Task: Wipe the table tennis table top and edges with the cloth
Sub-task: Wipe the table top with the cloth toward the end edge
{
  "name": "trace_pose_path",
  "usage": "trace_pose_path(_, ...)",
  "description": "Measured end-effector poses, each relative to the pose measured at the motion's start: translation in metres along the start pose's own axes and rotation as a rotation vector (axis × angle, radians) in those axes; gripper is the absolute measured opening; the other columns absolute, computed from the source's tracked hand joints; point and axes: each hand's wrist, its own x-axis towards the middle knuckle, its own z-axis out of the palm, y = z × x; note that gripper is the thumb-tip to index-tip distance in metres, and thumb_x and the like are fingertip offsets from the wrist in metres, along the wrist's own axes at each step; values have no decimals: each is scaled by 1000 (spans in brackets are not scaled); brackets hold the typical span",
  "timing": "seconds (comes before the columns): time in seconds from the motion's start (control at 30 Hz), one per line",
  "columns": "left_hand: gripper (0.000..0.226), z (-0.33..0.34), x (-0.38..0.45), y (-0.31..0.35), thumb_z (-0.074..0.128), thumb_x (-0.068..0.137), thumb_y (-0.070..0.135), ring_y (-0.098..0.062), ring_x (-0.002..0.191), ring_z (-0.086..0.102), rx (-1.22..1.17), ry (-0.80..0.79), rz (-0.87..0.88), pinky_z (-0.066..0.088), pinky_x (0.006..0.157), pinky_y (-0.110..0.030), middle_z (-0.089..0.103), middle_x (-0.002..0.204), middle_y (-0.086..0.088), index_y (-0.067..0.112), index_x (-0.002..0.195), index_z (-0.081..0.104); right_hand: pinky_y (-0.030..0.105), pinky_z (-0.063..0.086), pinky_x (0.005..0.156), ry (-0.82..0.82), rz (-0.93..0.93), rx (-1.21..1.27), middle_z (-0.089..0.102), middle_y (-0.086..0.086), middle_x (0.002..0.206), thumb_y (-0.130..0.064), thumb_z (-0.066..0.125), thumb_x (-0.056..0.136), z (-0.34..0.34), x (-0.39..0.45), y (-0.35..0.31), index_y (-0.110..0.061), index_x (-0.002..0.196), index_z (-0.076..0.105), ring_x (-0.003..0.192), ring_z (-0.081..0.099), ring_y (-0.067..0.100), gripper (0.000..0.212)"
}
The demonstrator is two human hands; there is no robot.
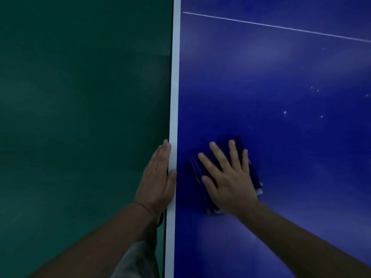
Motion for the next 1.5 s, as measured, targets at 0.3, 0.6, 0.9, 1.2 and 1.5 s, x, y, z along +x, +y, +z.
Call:
trace_pose_path(0.3,65,-6,67,12,35,100,31,-11,151,8,9,46,-93,3,121,-21,5,162,6,13,156,7,68,-10,115,92,417,183,-2,1,168,-48,24,99,-37,183,-8,-39,158,3,150,-16,42,64)
trace_pose_path(0.6,69,-14,95,14,34,95,33,-19,151,15,20,42,-142,12,122,-33,14,164,-3,13,157,11,70,4,116,-4,101,3,14,-3,167,-56,29,97,-25,84,56,-43,155,20,152,-1,39,60)
trace_pose_path(0.9,69,-12,149,35,30,95,33,-23,151,15,110,114,-262,22,119,-45,11,165,-4,13,157,9,68,-5,117,59,86,15,0,-2,168,-55,15,102,-41,179,23,-42,157,8,151,-12,41,57)
trace_pose_path(1.2,72,-9,149,33,24,95,44,-22,151,11,162,118,-272,22,118,-46,9,166,-3,13,157,8,67,-7,117,50,387,101,1,-3,168,-56,16,102,-61,219,97,-43,157,7,151,-11,40,58)
trace_pose_path(1.5,74,-16,154,36,18,96,54,-21,153,3,319,46,-280,20,119,-51,3,166,-3,14,158,5,65,-2,119,20,-89,-39,0,-5,168,-56,15,102,-52,202,51,-43,157,8,152,-11,37,57)
